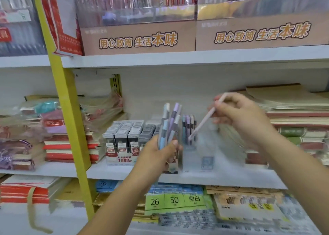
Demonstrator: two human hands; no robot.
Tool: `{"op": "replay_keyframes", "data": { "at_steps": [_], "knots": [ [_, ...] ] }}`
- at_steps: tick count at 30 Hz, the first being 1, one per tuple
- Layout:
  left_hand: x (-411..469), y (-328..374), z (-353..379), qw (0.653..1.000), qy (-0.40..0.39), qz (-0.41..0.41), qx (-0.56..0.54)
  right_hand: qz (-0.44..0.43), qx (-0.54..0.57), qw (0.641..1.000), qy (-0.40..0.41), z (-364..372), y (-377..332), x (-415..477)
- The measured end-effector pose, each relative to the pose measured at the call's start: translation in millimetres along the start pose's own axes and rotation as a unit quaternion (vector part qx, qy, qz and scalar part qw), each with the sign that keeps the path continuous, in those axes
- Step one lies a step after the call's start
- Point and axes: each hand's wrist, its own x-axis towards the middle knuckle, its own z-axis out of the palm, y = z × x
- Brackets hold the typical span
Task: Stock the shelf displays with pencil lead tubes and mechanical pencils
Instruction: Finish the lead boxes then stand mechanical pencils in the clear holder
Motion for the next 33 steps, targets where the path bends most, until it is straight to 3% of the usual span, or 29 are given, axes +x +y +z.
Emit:
{"op": "replay_keyframes", "data": {
  "at_steps": [2, 10, 21, 31, 33],
  "knots": [
    [8, 7, -5, 0.999, 0.029, 0.014, -0.010, -0.042, -0.050, 0.998, 0.023, -10, -2, 20],
    [25, 18, -7, 0.999, 0.015, 0.013, -0.035, -0.065, -0.315, 0.945, -0.053, 0, 53, 51],
    [28, 9, -9, 0.999, -0.003, 0.014, -0.051, -0.115, -0.409, 0.903, -0.068, 12, 75, 51],
    [27, 5, -17, 0.995, -0.039, -0.025, -0.093, -0.161, -0.554, 0.812, -0.089, 13, 79, 53],
    [26, 6, -17, 0.994, -0.050, -0.031, -0.092, -0.180, -0.532, 0.826, -0.046, 14, 70, 52]
  ]
}}
